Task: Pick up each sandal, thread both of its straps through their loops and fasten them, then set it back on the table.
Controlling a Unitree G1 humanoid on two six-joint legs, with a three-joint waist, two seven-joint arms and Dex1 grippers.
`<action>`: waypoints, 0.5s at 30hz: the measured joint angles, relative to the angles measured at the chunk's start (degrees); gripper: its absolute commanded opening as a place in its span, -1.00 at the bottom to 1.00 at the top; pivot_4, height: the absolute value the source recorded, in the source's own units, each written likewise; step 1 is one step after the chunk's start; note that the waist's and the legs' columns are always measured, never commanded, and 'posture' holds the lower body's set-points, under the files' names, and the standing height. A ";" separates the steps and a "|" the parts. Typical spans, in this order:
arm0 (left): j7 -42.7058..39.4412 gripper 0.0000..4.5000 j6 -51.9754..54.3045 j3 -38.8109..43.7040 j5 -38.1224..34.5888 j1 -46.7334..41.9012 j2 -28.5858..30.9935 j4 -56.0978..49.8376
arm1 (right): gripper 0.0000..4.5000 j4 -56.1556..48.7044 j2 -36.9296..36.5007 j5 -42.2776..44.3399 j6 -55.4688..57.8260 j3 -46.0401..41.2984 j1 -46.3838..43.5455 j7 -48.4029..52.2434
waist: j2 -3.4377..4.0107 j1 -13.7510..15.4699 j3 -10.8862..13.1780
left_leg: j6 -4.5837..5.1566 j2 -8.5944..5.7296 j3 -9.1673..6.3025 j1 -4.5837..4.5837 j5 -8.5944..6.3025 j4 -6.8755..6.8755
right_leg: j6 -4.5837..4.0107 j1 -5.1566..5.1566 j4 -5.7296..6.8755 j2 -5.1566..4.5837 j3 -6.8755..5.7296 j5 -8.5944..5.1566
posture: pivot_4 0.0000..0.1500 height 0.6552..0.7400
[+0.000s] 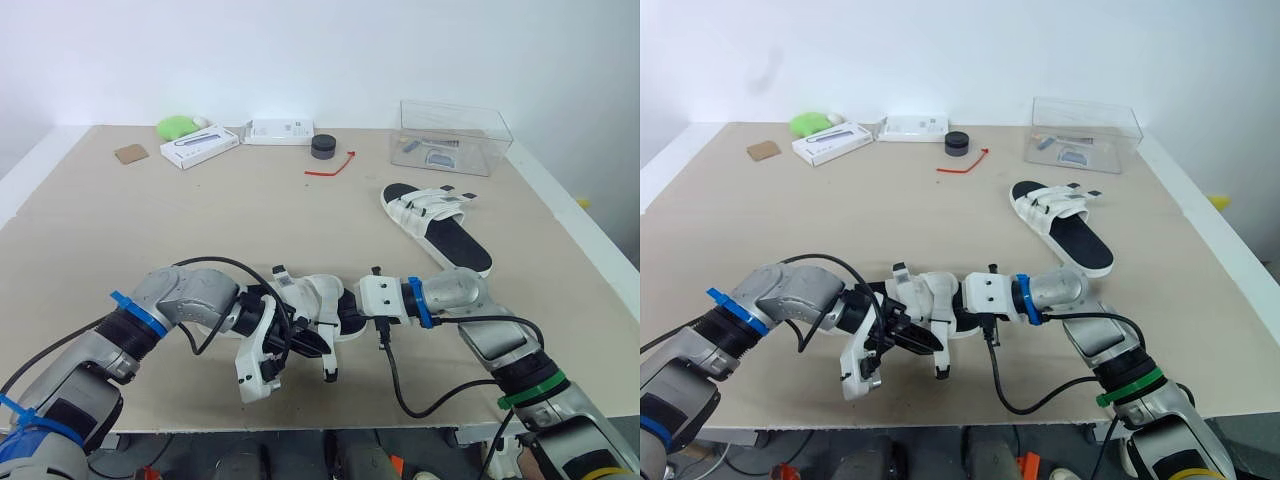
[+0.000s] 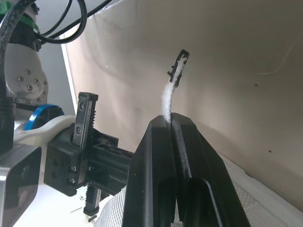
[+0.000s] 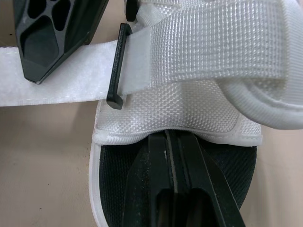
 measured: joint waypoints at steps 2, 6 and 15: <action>-1.66 -0.99 2.36 -0.82 -4.30 0.02 0.52 0.15 | -1.00 -0.01 0.00 0.00 0.00 -0.02 -0.01 0.01 | 0.00 0.00 0.00 | 0.00 0.00 0.01 -0.01 0.00 0.00 | 0.01 -0.02 0.00 0.01 -0.01 0.00 | 1.00 1.00; -8.34 -0.99 11.79 -2.42 -19.19 1.76 1.87 -1.94 | -1.00 -0.16 0.02 0.01 -0.02 0.05 -0.06 0.06 | 0.01 -0.02 0.01 | 0.00 0.01 0.00 -0.05 0.00 -0.01 | 0.02 -0.07 0.00 0.19 -0.02 -0.01 | 1.00 1.00; -23.39 -0.99 39.64 -0.66 -44.50 8.63 4.09 -17.00 | -1.00 -0.40 0.04 0.01 -0.04 0.08 -0.03 0.09 | 0.01 -0.04 0.01 | 0.00 0.02 -0.08 -0.10 0.00 -0.01 | 0.04 -0.11 0.00 0.32 0.00 -0.05 | 1.00 1.00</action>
